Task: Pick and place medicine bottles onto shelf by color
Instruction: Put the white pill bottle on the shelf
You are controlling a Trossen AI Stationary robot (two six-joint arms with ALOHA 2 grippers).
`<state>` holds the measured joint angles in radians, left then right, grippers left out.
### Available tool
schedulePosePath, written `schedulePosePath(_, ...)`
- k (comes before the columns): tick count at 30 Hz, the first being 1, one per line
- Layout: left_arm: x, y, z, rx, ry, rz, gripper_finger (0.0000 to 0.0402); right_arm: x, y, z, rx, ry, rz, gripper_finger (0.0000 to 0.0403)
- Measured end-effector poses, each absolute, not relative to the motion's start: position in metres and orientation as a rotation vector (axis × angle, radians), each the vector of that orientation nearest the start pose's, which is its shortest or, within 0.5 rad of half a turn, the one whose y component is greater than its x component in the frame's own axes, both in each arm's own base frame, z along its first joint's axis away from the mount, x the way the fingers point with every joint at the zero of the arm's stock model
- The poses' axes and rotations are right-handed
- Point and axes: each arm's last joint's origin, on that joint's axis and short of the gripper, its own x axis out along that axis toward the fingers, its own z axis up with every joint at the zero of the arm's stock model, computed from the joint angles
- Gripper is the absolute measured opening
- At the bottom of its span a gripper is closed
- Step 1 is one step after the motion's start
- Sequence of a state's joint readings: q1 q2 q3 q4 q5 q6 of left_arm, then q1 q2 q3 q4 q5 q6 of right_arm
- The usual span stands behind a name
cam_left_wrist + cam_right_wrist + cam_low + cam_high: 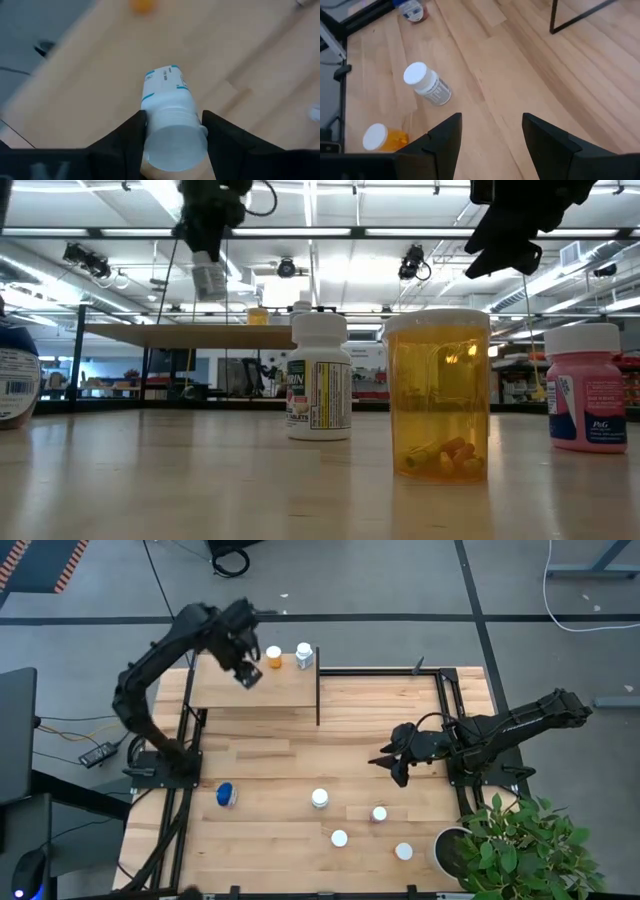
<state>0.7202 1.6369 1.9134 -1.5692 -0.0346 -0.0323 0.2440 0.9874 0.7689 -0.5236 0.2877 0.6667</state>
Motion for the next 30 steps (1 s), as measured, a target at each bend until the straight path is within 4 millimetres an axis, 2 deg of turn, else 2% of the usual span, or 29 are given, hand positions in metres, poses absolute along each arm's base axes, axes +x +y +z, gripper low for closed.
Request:
schedulePosePath(6, 0.215, 0.243, 0.381, -0.435, 1.317, 0.702, 0.0192, 0.193, 0.038, 0.265, 0.525, 0.636, -0.345, 0.0216)
schedulePosePath(11, 0.215, 0.272, 0.357, -0.480, 1.388, 0.715, 0.0186, 0.193, 0.038, 0.265, 0.541, 0.622, -0.370, 0.0216)
schedulePosePath(17, 0.211, 0.282, 0.350, -0.485, 1.413, 0.716, 0.0189, 0.193, 0.038, 0.265, 0.546, 0.621, -0.372, 0.0216)
schedulePosePath(21, 0.208, 0.284, 0.349, -0.469, 1.428, 0.736, 0.0199, 0.193, 0.037, 0.265, 0.539, 0.612, -0.388, 0.0216)
schedulePosePath(30, 0.207, 0.286, 0.349, -0.435, 1.439, 0.713, 0.0196, 0.194, 0.032, 0.265, 0.531, 0.606, -0.411, 0.0216)
